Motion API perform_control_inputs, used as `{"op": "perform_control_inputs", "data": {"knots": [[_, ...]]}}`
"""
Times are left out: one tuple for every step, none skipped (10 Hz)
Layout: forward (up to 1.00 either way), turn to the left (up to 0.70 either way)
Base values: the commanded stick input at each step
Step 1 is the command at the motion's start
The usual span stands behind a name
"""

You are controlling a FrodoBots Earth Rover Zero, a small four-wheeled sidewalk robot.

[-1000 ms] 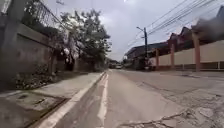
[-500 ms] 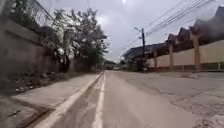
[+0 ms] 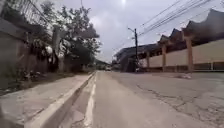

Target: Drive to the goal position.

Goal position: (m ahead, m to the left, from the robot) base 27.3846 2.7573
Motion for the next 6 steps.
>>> {"op": "perform_control_inputs", "data": {"knots": [[0.70,0.00],[0.70,0.00],[0.70,0.00],[0.70,0.00],[0.70,0.00],[0.70,0.00]]}}
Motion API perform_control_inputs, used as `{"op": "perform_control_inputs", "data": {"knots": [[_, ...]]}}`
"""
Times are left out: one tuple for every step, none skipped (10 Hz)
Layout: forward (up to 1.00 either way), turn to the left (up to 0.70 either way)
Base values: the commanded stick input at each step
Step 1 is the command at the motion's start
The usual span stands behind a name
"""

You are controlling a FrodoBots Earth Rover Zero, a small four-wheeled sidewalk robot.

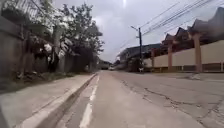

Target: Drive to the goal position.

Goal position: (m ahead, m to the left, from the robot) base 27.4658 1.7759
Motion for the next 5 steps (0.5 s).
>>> {"op": "perform_control_inputs", "data": {"knots": [[0.70,0.00],[0.70,0.00],[0.70,0.00],[0.70,0.00],[0.70,0.00]]}}
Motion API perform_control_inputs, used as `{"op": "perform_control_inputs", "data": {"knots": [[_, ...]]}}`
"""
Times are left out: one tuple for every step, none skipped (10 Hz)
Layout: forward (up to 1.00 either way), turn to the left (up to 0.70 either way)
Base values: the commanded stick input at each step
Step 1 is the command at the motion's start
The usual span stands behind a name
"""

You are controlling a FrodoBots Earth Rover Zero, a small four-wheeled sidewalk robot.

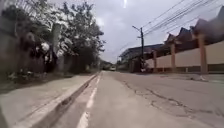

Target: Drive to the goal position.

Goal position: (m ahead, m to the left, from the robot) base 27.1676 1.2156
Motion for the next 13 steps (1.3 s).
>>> {"op": "perform_control_inputs", "data": {"knots": [[0.70,0.00],[0.70,0.00],[0.70,0.00],[0.70,0.00],[0.70,0.00],[0.70,0.00],[0.70,0.00],[0.70,0.00],[0.70,-0.03],[0.70,-0.07],[0.70,-0.16],[0.70,0.00],[0.70,0.00]]}}
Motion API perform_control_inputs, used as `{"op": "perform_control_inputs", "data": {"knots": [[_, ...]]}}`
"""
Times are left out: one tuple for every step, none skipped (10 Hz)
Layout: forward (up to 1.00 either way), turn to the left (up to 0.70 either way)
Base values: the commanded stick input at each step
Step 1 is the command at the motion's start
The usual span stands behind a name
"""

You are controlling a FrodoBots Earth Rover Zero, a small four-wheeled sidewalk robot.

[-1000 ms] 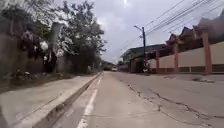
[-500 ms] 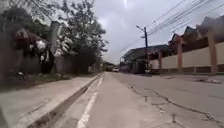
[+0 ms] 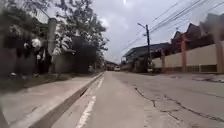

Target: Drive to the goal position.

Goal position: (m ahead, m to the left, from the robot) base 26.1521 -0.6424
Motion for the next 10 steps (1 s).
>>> {"op": "perform_control_inputs", "data": {"knots": [[0.70,0.00],[0.70,0.00],[0.70,0.00],[0.70,0.00],[0.70,0.00],[0.70,0.00],[0.70,-0.14],[0.70,-0.34],[0.70,-0.35],[0.70,-0.33]]}}
